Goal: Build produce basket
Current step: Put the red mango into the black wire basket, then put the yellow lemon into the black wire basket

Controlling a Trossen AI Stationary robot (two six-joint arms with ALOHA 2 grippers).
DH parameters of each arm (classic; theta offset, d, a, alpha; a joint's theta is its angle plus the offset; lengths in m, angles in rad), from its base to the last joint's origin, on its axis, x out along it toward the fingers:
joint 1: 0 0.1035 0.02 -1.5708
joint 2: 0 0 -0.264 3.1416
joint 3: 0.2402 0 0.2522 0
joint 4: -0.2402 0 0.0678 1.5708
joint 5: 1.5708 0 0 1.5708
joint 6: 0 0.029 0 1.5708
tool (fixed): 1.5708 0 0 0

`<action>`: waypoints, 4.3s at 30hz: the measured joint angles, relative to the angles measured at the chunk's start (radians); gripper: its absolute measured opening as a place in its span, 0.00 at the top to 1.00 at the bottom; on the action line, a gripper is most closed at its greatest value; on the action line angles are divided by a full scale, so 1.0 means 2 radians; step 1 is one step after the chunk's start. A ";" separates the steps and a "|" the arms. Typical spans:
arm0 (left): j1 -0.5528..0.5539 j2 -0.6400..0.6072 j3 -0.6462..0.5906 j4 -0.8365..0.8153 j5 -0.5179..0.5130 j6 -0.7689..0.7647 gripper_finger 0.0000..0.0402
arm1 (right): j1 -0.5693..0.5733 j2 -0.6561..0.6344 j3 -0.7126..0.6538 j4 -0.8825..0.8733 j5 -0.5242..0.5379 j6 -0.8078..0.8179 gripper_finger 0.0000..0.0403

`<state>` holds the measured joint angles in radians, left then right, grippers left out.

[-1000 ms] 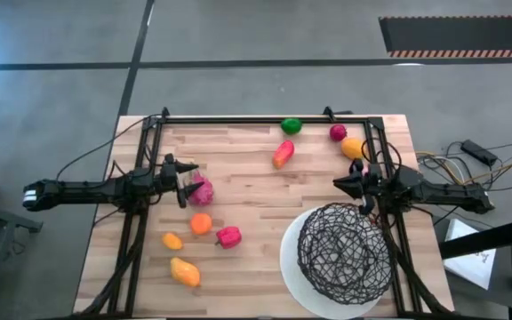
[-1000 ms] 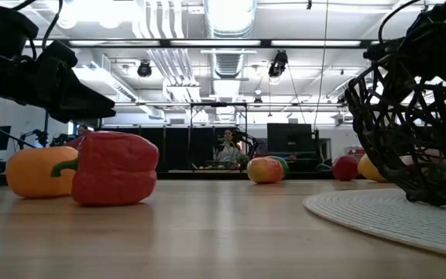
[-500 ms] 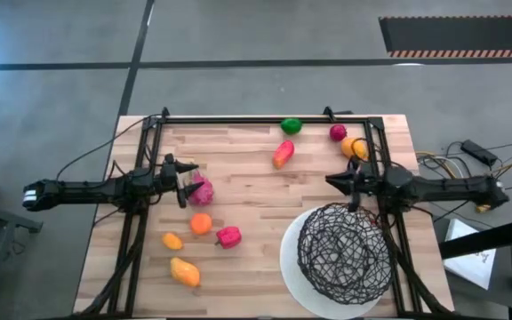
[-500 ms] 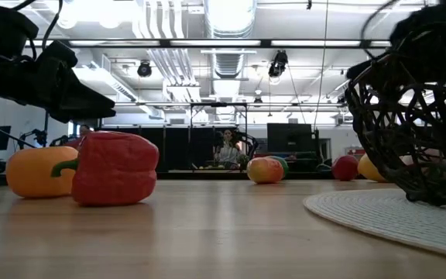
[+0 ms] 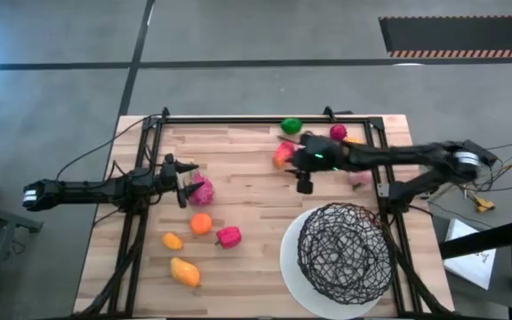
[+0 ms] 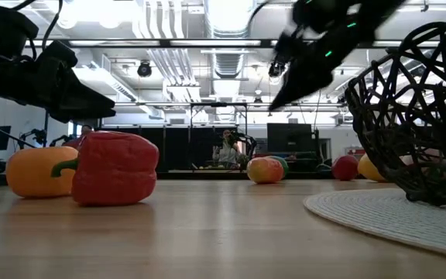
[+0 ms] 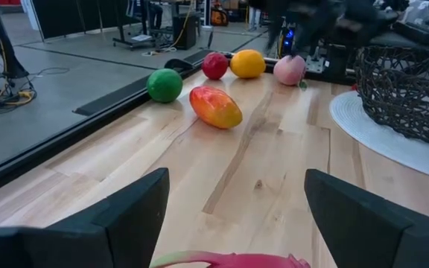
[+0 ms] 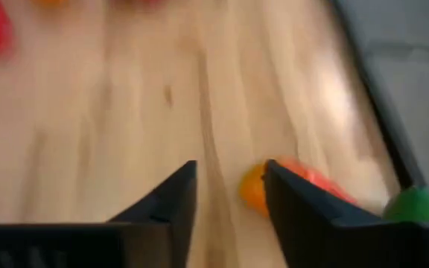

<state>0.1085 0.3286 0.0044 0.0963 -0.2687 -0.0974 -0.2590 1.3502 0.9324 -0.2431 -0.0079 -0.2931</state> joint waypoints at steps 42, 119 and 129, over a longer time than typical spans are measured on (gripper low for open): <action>0.000 0.002 0.000 0.000 0.001 0.000 0.26 | -0.060 0.311 0.399 -0.443 0.127 -0.124 0.43; 0.000 0.002 0.000 0.000 0.001 0.000 0.26 | -0.050 -0.072 0.090 -0.519 0.242 0.375 0.19; 0.000 0.002 0.000 0.000 0.001 0.000 0.26 | -0.267 -0.049 0.009 -0.404 0.149 0.214 0.13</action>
<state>0.1093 0.3332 0.0044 0.0963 -0.2665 -0.0971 -0.7935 1.2532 0.9510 -1.0515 0.2900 0.1348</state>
